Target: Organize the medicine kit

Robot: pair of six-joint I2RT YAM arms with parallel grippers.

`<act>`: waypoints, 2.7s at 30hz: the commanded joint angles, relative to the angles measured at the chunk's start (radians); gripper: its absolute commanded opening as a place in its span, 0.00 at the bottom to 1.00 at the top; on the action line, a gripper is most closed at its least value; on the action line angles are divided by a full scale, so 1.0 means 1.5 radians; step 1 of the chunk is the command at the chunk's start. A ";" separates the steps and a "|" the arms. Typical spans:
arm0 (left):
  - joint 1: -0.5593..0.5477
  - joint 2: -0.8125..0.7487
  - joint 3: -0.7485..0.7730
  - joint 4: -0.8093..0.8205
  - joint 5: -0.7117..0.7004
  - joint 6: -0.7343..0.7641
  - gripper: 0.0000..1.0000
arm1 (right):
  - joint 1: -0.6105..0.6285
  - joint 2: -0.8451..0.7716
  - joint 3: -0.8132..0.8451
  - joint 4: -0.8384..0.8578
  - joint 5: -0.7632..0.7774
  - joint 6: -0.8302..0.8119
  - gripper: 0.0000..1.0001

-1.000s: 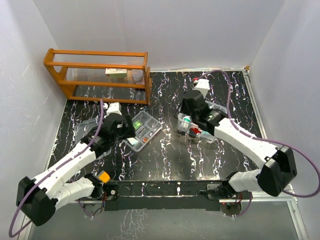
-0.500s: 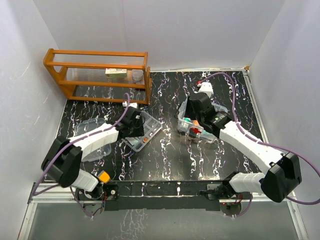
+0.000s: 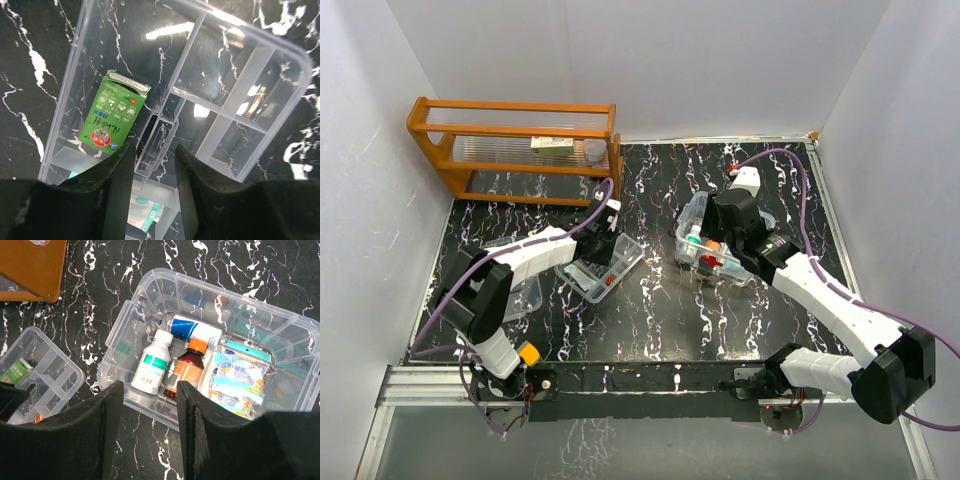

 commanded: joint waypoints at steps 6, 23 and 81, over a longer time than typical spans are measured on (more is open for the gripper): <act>0.004 0.037 0.027 -0.029 0.022 0.072 0.35 | -0.033 -0.025 0.007 0.016 0.002 -0.014 0.44; 0.003 0.051 0.055 -0.080 0.055 0.044 0.00 | -0.335 0.230 0.161 -0.019 -0.080 0.016 0.45; -0.106 -0.044 0.356 -0.329 0.099 -0.220 0.00 | -0.065 -0.011 -0.166 0.044 -0.275 0.206 0.38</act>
